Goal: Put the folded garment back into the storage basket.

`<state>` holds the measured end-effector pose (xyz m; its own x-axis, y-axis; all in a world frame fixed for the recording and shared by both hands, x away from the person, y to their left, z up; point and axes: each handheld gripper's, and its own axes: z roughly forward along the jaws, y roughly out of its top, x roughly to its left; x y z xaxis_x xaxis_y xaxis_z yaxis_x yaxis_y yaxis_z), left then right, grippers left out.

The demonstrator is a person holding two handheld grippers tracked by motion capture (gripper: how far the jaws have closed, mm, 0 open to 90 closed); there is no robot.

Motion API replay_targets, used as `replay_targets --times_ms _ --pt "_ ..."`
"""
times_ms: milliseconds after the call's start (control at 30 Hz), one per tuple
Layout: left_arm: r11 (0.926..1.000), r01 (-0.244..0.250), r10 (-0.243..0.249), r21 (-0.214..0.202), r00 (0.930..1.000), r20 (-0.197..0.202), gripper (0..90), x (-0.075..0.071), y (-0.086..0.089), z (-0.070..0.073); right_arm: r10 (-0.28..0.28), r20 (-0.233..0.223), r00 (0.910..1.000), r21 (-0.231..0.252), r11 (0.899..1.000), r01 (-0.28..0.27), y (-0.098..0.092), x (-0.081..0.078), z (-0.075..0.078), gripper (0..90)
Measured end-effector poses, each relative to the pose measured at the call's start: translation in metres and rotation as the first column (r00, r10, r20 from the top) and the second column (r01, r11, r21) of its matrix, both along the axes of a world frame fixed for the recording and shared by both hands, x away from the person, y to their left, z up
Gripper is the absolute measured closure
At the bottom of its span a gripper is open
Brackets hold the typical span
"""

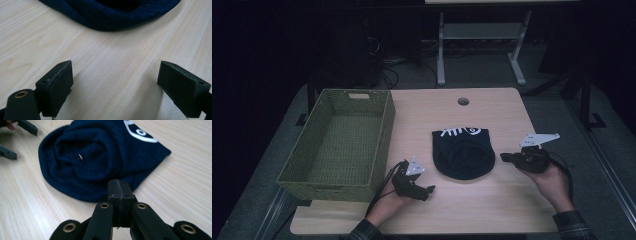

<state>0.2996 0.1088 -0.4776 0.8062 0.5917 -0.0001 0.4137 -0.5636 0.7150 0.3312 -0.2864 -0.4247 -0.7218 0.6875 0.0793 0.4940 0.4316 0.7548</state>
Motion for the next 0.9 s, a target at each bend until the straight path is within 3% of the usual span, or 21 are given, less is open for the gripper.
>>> replay_targets --times_ms 267,367,567,900 --pt "1.0 0.002 -0.002 0.002 1.0 0.004 12.1 0.0 0.0 0.0 0.021 0.007 0.9997 0.014 1.0 -0.021 0.01 0.017 0.004 89.9" --pt "1.0 0.002 -0.002 0.002 1.0 0.004 12.2 0.0 0.0 0.0 0.019 0.004 0.9998 -0.004 1.0 -0.019 0.012 0.021 0.004 89.8" --pt "1.0 0.0 0.0 -0.001 1.0 0.006 12.1 0.0 0.0 0.0 0.019 0.017 0.9997 0.02 1.0 -0.02 0.015 0.031 0.01 89.4" --pt "1.0 -0.004 0.004 -0.002 1.0 -0.003 12.2 0.0 0.0 0.0 0.017 0.023 0.9996 0.007 1.0 -0.018 0.023 0.056 0.018 89.5"
